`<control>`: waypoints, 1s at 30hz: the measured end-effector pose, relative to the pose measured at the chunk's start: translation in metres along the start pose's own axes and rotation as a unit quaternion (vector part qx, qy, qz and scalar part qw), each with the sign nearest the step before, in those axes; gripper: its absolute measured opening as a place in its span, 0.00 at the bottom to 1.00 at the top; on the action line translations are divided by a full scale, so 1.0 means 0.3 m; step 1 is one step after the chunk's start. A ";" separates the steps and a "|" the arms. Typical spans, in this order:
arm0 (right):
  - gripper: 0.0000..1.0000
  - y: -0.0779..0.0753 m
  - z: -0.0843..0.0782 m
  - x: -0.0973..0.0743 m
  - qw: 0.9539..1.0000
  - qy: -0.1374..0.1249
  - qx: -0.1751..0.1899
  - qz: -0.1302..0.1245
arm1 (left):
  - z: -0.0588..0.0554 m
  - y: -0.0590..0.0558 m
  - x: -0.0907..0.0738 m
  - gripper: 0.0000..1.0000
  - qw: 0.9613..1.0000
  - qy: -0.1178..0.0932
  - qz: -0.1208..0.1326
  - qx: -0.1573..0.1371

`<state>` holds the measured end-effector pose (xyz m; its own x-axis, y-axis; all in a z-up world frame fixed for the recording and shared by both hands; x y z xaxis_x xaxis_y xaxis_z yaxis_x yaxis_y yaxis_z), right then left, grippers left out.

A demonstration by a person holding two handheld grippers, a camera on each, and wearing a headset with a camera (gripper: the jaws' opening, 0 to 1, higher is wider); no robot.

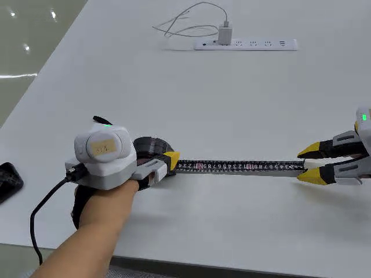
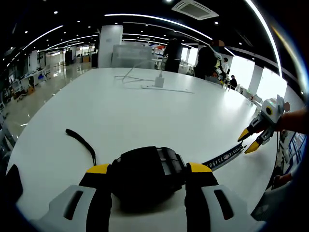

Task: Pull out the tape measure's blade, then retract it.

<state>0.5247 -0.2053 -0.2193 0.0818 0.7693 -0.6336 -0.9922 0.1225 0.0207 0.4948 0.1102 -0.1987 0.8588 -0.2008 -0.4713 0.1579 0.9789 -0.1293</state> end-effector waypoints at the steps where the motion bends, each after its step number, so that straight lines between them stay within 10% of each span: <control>1: 0.21 0.001 -0.002 0.002 1.000 0.002 -0.003 0.004 | 0.000 0.000 0.000 0.56 1.000 0.000 0.000 0.000; 30: 0.10 0.024 -0.011 0.010 1.000 -0.008 -0.007 0.004 | 0.000 0.003 0.001 0.54 1.000 0.002 -0.001 0.011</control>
<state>0.5174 -0.2042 -0.2236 0.0748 0.7803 -0.6209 -0.9942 0.1069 0.0145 0.4952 0.1110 -0.1989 0.8565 -0.2022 -0.4748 0.1702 0.9792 -0.1101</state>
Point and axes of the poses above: the centre of the closed fingertips' face, and the gripper's own axes: x roughly forward along the fingers, y roughly to its left, z roughly out of its top, the point moved 5 cm from there along -x, roughly backward along the fingers, and after that the axes turned 7 degrees about -y, right-handed, at the moved point
